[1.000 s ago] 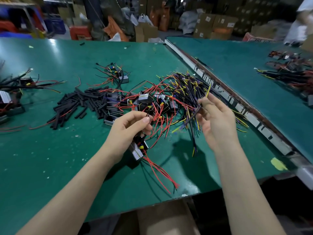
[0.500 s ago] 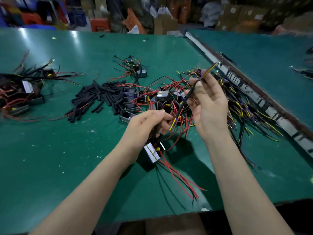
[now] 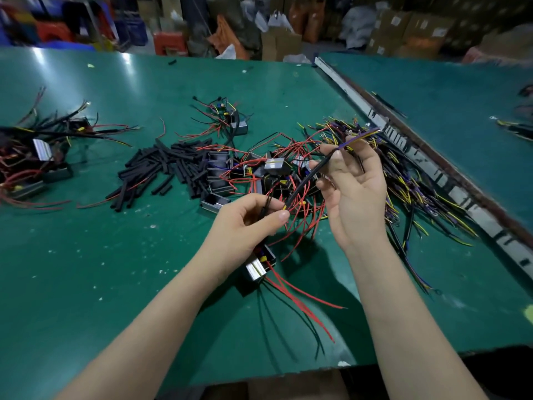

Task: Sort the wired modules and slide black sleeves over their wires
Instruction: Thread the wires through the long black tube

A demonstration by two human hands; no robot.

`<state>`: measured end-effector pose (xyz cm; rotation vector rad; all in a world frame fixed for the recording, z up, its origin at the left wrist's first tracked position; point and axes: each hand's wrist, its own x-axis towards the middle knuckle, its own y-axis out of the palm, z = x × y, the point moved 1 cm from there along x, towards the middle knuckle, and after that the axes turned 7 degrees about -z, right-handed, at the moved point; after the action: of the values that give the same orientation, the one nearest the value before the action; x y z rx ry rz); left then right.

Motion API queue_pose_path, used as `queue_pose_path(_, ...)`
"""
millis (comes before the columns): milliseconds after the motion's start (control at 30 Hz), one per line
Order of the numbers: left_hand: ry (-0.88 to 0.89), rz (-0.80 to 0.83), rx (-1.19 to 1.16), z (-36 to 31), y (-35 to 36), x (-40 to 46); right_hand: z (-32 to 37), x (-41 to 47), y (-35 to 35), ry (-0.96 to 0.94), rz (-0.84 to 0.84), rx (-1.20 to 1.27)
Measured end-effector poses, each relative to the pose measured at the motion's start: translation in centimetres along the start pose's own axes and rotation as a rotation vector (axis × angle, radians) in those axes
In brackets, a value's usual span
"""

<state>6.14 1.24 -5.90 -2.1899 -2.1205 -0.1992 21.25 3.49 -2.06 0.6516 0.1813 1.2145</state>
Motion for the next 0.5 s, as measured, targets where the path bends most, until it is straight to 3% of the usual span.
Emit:
queue_pose_path(300,0.015,-0.050,0.030,-0.09,-0.10,0.29,-0.15,0.34,-0.64,-0.040,-0.068,-0.074)
queue_pose_path(500,0.025,0.067,0.028,-0.39,0.02,0.01,0.12,0.63,-0.85,-0.098,-0.132,-0.018)
